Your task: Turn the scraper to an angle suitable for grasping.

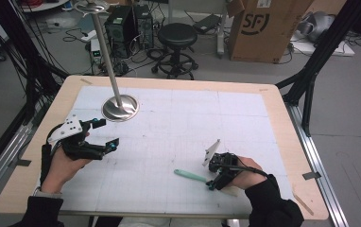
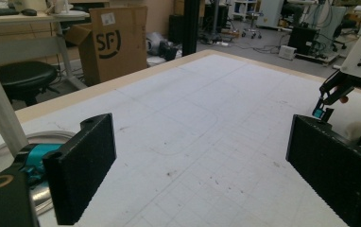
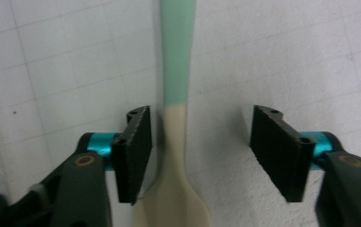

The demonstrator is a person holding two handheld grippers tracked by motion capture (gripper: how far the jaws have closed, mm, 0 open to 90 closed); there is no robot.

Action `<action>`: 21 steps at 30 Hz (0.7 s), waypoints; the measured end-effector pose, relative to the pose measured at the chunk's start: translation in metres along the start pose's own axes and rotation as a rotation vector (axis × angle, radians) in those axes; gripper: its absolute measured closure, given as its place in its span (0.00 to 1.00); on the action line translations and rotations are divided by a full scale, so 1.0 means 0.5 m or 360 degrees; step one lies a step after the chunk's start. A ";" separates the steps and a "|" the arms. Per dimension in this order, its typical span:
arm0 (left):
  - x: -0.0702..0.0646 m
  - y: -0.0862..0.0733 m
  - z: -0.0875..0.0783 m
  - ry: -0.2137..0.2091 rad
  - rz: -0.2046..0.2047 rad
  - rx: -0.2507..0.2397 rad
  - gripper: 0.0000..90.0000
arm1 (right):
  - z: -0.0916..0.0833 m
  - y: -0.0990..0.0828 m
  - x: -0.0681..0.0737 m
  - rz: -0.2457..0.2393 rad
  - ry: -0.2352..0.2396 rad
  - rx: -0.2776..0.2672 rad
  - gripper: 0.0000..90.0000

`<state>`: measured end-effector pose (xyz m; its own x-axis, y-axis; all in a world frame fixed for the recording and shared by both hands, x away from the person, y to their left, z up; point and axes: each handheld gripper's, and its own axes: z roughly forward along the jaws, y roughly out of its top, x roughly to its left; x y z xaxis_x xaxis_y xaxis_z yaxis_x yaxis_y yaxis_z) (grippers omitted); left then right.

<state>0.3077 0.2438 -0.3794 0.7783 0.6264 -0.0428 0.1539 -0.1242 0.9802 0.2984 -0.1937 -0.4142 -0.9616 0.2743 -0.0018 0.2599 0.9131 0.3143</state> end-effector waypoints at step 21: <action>0.003 -0.002 0.008 -0.0005 -0.0008 0.0011 0.11 | -0.006 0.020 0.017 -0.0113 -0.0063 0.0108 0.89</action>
<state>0.3110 0.2418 -0.3814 0.7795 0.6245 -0.0486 0.1621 -0.1263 0.9787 0.2927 -0.1833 -0.4085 -0.9740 0.2185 -0.0595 0.1977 0.9487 0.2469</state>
